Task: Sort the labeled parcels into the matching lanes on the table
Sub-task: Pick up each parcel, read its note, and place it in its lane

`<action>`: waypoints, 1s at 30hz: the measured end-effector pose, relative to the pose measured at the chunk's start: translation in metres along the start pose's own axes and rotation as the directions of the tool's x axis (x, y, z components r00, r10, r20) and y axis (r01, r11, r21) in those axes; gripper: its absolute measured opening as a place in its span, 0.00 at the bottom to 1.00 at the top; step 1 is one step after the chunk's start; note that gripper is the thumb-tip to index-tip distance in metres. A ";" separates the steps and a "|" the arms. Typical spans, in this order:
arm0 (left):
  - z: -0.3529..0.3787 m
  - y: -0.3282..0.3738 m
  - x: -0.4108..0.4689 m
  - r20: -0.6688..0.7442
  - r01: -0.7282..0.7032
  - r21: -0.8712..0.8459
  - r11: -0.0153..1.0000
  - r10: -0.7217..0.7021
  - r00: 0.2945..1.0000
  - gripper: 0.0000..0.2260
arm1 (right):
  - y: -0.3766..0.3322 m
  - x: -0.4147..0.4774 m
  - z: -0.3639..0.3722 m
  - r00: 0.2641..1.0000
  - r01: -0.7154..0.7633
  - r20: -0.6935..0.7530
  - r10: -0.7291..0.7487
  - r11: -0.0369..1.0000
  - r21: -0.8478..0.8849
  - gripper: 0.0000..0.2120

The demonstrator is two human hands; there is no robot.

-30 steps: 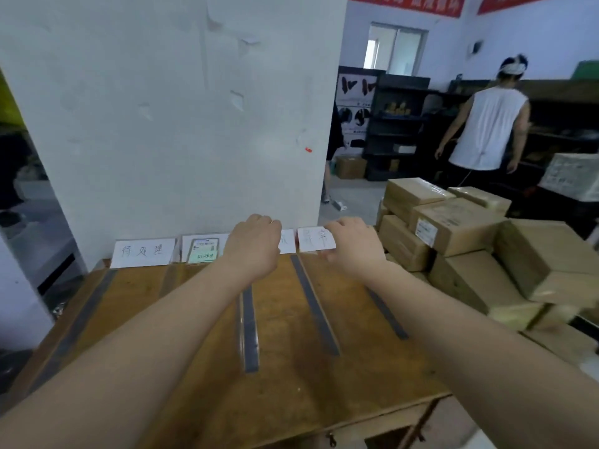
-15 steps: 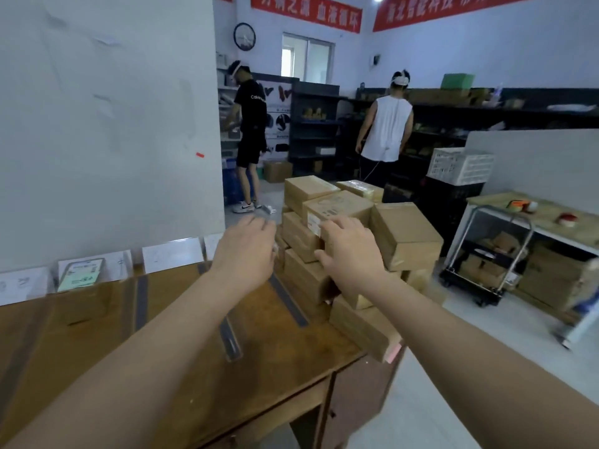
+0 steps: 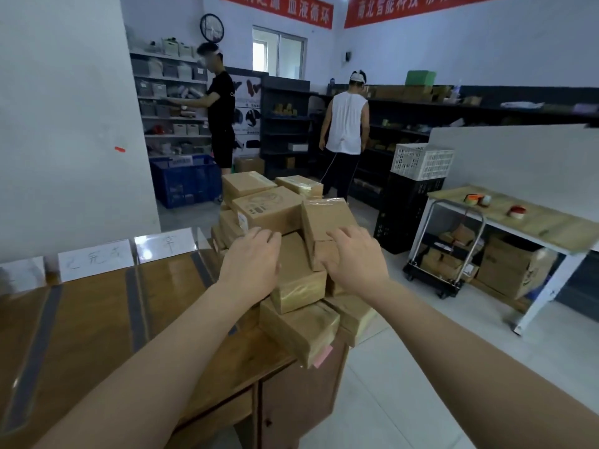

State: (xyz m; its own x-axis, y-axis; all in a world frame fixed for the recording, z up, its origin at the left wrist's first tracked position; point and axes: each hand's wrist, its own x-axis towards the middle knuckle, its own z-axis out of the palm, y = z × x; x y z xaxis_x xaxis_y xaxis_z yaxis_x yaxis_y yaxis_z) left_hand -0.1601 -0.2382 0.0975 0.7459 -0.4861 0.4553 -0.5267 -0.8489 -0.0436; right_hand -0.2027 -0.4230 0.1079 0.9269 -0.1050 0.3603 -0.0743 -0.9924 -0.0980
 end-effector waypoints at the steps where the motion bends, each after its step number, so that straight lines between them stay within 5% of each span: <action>1: 0.005 0.005 0.006 0.008 -0.008 -0.002 1.000 0.008 1.000 0.21 | 0.008 0.002 0.002 1.000 -0.007 0.011 0.007 1.000 0.002 0.24; 10: 0.056 0.031 0.067 0.071 0.020 -0.108 0.994 -0.012 0.997 0.23 | 0.060 0.045 0.033 0.994 -0.030 0.100 0.031 0.999 -0.015 0.30; 19: 0.110 0.031 0.121 0.288 0.192 -0.386 0.902 -0.080 0.954 0.24 | 0.090 0.098 0.080 0.973 -0.009 0.231 -0.013 0.995 0.095 0.42; 28: 0.115 0.042 0.130 0.295 0.295 -0.660 0.691 -0.123 0.948 0.38 | 0.129 0.107 0.098 0.998 0.067 -0.031 -0.060 0.936 0.346 0.33; 30: 0.111 0.048 0.129 0.329 0.330 -0.745 0.580 -0.112 0.938 0.36 | 0.138 0.106 0.094 0.999 0.026 -0.047 -0.004 0.885 0.465 0.32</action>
State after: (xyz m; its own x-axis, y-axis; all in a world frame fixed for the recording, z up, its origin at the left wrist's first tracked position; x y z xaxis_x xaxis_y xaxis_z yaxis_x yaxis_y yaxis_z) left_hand -0.0441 -0.3641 0.0556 0.8925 -0.4289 0.1396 -0.3627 -0.4986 0.7873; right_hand -0.0801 -0.5649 0.0456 0.9087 -0.1040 0.4043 0.1289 -0.8513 -0.5086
